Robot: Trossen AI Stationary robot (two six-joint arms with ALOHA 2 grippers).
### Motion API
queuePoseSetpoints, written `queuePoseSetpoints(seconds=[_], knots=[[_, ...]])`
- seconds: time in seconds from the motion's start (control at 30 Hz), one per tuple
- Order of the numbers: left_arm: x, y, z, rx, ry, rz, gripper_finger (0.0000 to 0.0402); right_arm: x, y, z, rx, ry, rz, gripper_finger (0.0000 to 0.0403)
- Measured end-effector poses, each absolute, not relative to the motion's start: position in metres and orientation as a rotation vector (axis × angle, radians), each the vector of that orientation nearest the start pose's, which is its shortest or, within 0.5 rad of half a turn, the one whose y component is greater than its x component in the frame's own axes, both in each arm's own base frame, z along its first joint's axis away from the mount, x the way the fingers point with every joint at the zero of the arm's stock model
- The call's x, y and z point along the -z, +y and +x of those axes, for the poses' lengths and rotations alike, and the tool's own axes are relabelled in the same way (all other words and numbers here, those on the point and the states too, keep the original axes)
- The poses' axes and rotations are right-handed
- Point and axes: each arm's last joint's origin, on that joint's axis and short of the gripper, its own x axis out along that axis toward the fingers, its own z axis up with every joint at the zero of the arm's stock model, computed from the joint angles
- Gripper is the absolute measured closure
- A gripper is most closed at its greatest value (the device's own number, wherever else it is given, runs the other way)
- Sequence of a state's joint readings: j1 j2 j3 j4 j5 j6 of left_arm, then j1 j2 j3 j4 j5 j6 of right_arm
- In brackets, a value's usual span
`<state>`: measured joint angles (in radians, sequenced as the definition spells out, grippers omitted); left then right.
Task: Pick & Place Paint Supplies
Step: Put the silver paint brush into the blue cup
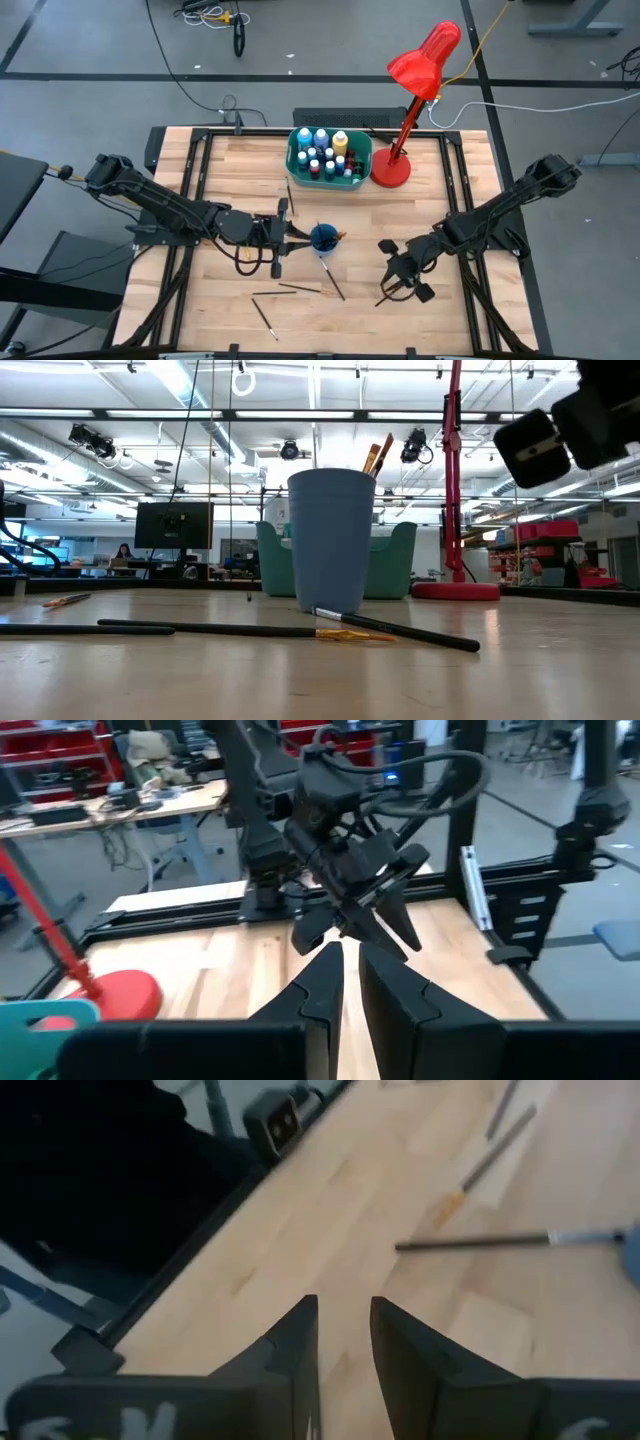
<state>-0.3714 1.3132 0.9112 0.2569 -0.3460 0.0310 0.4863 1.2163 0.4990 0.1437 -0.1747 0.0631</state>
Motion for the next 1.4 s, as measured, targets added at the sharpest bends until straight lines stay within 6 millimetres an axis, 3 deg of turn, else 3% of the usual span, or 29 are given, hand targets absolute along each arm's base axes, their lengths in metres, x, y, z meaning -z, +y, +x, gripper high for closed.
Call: queuePoseSetpoints(seconds=[0.3, 0.7, 1.17, 1.4], knots=[[-0.305, -0.099, 0.279, 0.053, 0.132, 0.077, 0.0354, -0.199, 0.126, 0.195, -0.715, 0.490, -0.100, 0.0308], [-0.309, -0.098, 0.280, 0.027, 0.088, 0.063, 0.0354, -0.231, 0.112, 0.144, -0.814, 0.412, -0.176, 0.0308], [-0.309, -0.098, 0.280, 0.025, 0.090, 0.063, 0.0354, -0.158, 0.096, 0.123, -0.764, 0.203, -0.009, 0.0308], [-0.309, -0.098, 0.280, 0.028, 0.089, 0.124, 0.0354, -0.145, 0.088, 0.119, -0.643, 0.156, -0.089, 0.0308]])
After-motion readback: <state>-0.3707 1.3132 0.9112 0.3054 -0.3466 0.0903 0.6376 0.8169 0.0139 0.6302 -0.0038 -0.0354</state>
